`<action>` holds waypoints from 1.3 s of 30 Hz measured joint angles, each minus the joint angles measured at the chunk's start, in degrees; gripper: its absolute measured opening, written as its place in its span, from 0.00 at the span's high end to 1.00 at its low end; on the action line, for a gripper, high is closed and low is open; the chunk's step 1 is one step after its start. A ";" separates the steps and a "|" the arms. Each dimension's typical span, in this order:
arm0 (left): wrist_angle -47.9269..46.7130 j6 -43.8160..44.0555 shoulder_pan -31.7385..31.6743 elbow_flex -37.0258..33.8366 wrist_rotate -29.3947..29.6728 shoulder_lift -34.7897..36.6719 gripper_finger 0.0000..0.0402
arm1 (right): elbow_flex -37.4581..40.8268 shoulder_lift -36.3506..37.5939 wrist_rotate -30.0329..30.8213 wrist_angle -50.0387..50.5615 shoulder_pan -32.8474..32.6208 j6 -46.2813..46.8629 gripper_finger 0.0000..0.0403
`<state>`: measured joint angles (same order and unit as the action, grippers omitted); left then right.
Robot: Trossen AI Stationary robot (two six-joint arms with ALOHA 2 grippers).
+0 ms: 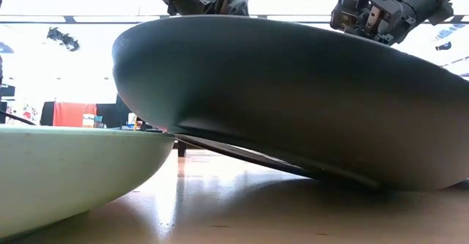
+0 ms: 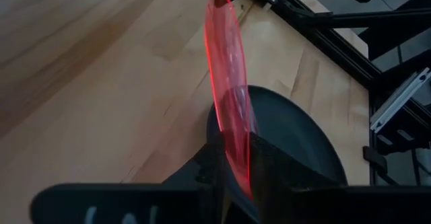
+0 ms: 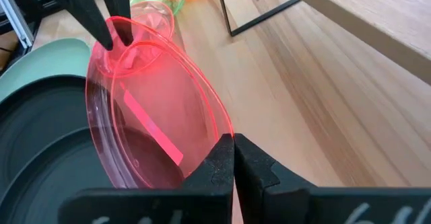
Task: Place and stack plates onto a shelf
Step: Put the small right pink plate on the shelf
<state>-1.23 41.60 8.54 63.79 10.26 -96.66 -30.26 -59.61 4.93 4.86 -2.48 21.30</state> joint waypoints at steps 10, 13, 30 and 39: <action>0.42 -0.04 0.00 -0.04 0.10 0.00 0.90 | 0.00 0.04 -2.01 -0.62 -0.02 0.00 0.94; 0.70 -0.08 0.00 -0.04 0.17 0.00 0.90 | 0.00 0.04 -2.06 -1.35 -0.02 0.14 0.92; 0.72 -0.15 0.00 -0.02 0.05 0.02 0.96 | 0.00 0.04 -3.56 -11.65 -0.02 -5.93 0.62; 0.68 -0.20 0.00 0.02 -0.20 0.02 0.98 | 0.00 0.04 -3.52 -19.20 -0.02 -12.16 0.61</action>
<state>-0.56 41.41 8.54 63.81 10.06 -96.64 -30.26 -59.57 1.41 -14.34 -2.50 9.14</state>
